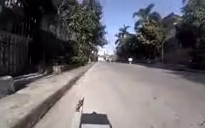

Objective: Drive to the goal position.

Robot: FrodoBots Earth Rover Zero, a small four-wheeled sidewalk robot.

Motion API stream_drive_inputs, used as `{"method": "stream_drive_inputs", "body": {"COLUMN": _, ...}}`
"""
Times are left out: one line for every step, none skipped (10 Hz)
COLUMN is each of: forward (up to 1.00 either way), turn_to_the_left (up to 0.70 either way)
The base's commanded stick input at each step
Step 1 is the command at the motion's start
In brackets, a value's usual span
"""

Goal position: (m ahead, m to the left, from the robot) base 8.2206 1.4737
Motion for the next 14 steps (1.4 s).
{"method": "stream_drive_inputs", "body": {"forward": 0.7, "turn_to_the_left": -0.23}}
{"method": "stream_drive_inputs", "body": {"forward": 0.7, "turn_to_the_left": -0.2}}
{"method": "stream_drive_inputs", "body": {"forward": 0.7, "turn_to_the_left": -0.17}}
{"method": "stream_drive_inputs", "body": {"forward": 0.7, "turn_to_the_left": -0.13}}
{"method": "stream_drive_inputs", "body": {"forward": 0.7, "turn_to_the_left": -0.1}}
{"method": "stream_drive_inputs", "body": {"forward": 0.7, "turn_to_the_left": -0.07}}
{"method": "stream_drive_inputs", "body": {"forward": 0.7, "turn_to_the_left": -0.04}}
{"method": "stream_drive_inputs", "body": {"forward": 0.7, "turn_to_the_left": -0.03}}
{"method": "stream_drive_inputs", "body": {"forward": 0.7, "turn_to_the_left": -0.03}}
{"method": "stream_drive_inputs", "body": {"forward": 0.7, "turn_to_the_left": -0.03}}
{"method": "stream_drive_inputs", "body": {"forward": 0.7, "turn_to_the_left": -0.03}}
{"method": "stream_drive_inputs", "body": {"forward": 0.7, "turn_to_the_left": -0.03}}
{"method": "stream_drive_inputs", "body": {"forward": 0.7, "turn_to_the_left": -0.03}}
{"method": "stream_drive_inputs", "body": {"forward": 0.7, "turn_to_the_left": -0.03}}
